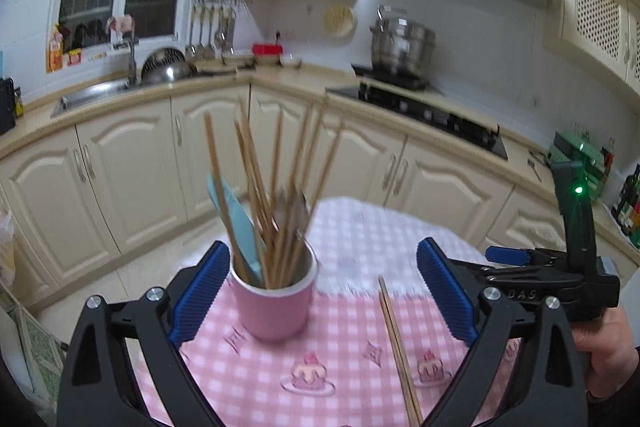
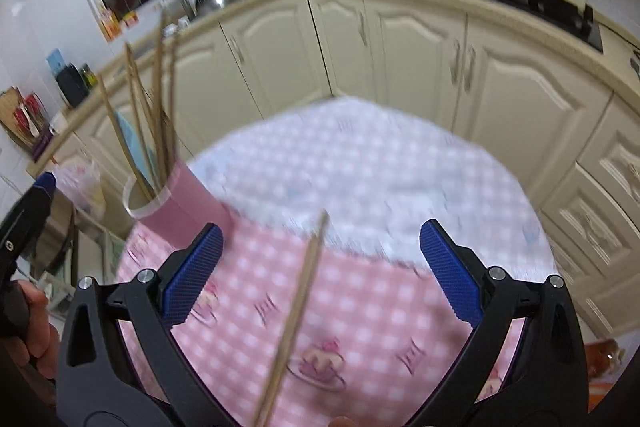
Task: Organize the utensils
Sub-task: 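Lower both open tools toward the last two chopsticks on the cloth, then grasp one chopstick with each tool and lift them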
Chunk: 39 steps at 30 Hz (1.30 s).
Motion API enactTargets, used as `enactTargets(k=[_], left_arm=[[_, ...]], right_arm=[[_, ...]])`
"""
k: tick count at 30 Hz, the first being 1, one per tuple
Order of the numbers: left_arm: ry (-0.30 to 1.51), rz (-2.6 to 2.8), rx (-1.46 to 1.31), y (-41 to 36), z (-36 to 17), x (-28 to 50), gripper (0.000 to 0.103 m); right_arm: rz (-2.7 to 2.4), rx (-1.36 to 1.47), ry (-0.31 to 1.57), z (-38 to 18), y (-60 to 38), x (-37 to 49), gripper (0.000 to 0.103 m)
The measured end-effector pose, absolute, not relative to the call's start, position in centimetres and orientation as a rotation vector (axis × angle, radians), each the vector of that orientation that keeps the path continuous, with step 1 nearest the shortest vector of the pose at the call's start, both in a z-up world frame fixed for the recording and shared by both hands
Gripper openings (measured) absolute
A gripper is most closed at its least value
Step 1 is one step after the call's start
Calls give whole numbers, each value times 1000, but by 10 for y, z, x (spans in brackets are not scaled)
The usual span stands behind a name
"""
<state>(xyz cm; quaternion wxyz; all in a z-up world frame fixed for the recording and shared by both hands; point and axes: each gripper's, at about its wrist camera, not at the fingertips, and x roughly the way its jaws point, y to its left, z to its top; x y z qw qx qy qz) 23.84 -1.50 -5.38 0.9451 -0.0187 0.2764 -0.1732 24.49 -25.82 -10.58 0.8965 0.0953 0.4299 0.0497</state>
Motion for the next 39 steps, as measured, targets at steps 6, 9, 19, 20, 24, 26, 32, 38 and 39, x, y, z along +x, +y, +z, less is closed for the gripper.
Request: enactTargets(k=[6,9,19,20,24,26,32,38,39], left_arm=[[699,-362,-10,-37,-91,240,93],[762,-365,7,-46,-111,241,93],[938,-378,70,-76,-169,247,93],[951,-378,84,-79,-174,247,93],[1000,-377,142,-92,-194,248,93],[1019,-372,171,-97,-202,249,93],[1038,-355,233,-108,-218,250,93],[1014,-335,270,-116,-225,257,93],[1017,-342,265,-115,-225,259,92]], right_arm=[[76,193,982,-139,-272,231,97],[63,198,1015,-152,-280,225,97],[58,199,1062,-171,-293,213,97],[57,203,1066,-173,-294,213,97],[49,212,1069,-176,-300,211,97],[44,217,1068,-176,-303,211,97],[24,230,1067,-177,-312,211,97],[21,225,1075,-179,-314,213,97],[24,219,1078,-180,-312,214,97]])
